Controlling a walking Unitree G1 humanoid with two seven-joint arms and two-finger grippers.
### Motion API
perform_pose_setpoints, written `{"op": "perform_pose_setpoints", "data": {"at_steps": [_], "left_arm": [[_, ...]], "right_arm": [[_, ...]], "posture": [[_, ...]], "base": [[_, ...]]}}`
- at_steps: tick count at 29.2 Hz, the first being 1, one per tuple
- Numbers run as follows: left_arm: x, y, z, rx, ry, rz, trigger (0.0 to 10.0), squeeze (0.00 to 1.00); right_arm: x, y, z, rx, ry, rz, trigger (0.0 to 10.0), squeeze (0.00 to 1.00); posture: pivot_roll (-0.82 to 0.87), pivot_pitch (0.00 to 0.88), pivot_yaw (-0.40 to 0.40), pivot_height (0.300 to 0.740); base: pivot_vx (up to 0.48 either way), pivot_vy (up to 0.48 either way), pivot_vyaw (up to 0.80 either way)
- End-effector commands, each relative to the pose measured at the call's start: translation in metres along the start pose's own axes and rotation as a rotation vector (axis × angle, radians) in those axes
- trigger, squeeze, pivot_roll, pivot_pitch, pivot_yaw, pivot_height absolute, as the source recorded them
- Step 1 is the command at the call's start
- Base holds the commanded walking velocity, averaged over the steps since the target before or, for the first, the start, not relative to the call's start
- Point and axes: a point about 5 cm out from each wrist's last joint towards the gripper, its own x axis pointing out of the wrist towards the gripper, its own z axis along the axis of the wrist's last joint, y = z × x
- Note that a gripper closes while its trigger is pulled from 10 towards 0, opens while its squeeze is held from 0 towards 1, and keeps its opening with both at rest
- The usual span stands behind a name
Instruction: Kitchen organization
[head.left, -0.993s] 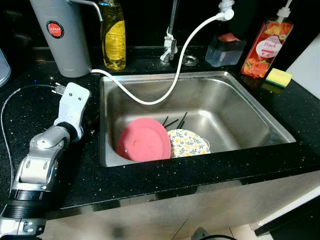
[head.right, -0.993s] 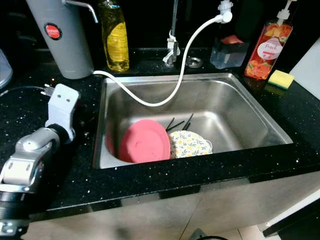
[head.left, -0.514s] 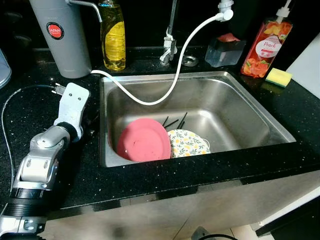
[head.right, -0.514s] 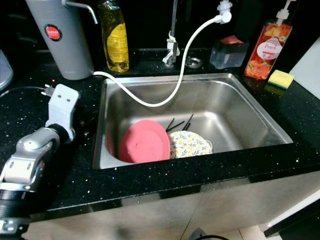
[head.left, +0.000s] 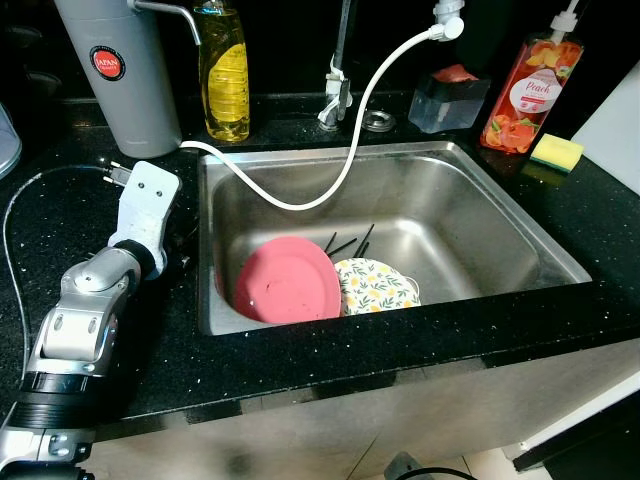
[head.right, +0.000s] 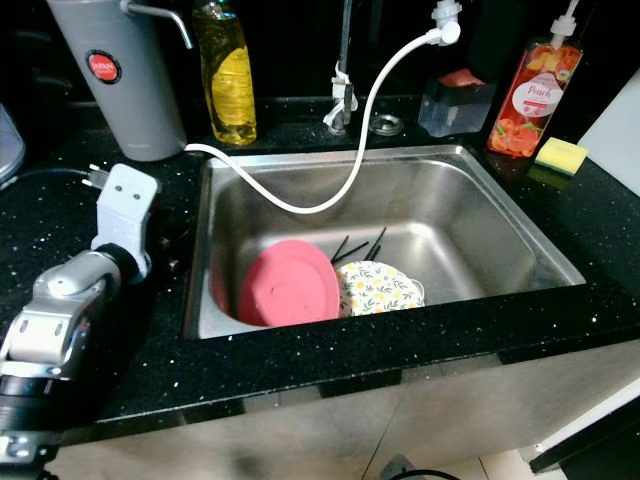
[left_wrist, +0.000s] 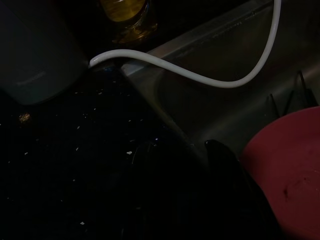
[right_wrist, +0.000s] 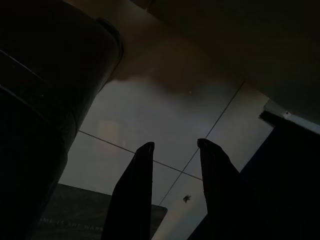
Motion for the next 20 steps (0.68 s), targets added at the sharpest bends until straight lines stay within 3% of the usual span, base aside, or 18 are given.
{"op": "perform_pose_setpoints", "data": {"at_steps": [1,20], "left_arm": [[0.0006,0.0014,-0.0026,0.014,0.017,0.003,10.0,0.0],[0.0012,0.001,-0.0027,0.016,0.016,0.008,10.0,0.0]], "right_arm": [[-0.0005,-0.0009,-0.0023,0.01,0.003,-0.001,10.0,0.0],[-0.0004,-0.0002,-0.0018,0.01,0.002,0.0,10.0,0.0]], "posture": [[0.11,0.016,-0.028,0.74],[0.11,0.016,-0.031,0.74]], "base": [[0.0,0.0,0.0],[0.0,0.0,0.0]]}}
